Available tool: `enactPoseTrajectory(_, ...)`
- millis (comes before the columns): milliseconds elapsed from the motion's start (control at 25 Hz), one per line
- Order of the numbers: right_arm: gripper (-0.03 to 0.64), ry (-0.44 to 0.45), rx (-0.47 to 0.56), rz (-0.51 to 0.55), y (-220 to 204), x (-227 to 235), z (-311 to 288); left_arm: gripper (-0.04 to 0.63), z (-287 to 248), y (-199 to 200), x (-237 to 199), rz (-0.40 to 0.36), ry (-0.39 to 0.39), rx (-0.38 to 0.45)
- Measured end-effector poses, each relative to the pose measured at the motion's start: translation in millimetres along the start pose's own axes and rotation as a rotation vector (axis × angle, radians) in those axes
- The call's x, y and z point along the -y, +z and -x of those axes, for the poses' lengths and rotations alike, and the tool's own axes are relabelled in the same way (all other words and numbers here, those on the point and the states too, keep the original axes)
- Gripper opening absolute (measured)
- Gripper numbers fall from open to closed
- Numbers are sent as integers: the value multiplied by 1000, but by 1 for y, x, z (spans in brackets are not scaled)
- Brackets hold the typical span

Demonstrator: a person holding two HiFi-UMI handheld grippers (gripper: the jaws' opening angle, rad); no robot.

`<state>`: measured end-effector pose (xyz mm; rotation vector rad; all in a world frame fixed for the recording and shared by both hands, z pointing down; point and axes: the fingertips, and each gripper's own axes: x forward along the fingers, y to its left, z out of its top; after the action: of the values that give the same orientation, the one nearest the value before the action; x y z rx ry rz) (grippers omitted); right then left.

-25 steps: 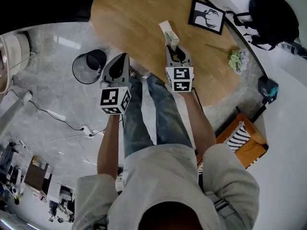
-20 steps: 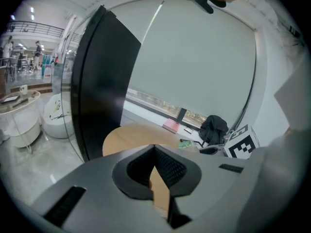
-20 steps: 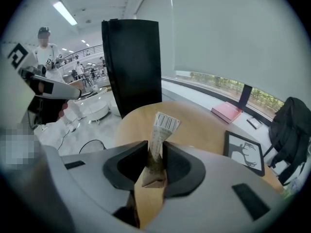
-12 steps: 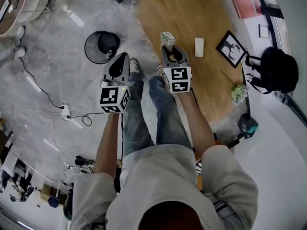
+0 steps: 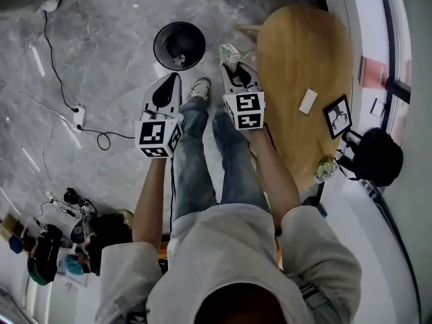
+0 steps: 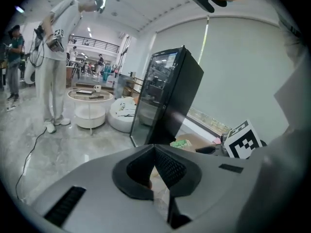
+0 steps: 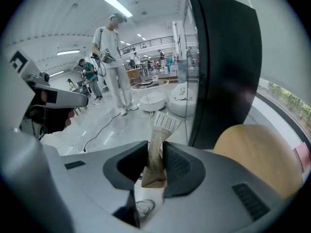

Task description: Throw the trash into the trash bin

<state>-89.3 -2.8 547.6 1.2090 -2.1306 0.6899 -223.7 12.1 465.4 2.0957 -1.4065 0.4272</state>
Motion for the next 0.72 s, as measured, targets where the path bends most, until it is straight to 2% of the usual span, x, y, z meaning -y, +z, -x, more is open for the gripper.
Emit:
enactPoseTrajectory(360,106,117,-67,91,4,-69,-56,17,36,-14,-59,76,99,21)
enactPoseTrajectory(640,113,158,-139,128,0,-93,-104,18,50,-24,-89,106,144,12)
enactPoseTrajectory(720,139,169,-169,140,-5,-96,-117,18,51,-25,-92,109,146,8)
